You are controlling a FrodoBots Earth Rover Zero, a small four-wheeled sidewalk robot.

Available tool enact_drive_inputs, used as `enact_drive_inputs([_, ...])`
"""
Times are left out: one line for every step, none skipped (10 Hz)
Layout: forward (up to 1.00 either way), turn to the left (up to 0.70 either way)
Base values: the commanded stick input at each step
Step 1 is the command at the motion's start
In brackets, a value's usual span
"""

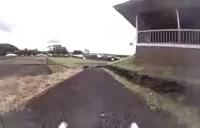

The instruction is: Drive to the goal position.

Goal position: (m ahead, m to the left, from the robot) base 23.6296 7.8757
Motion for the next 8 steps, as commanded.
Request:
enact_drive_inputs([0.85,0.00])
enact_drive_inputs([0.85,0.00])
enact_drive_inputs([0.85,0.00])
enact_drive_inputs([0.85,0.00])
enact_drive_inputs([0.85,0.00])
enact_drive_inputs([0.85,0.14])
enact_drive_inputs([0.85,0.27])
enact_drive_inputs([0.85,0.27])
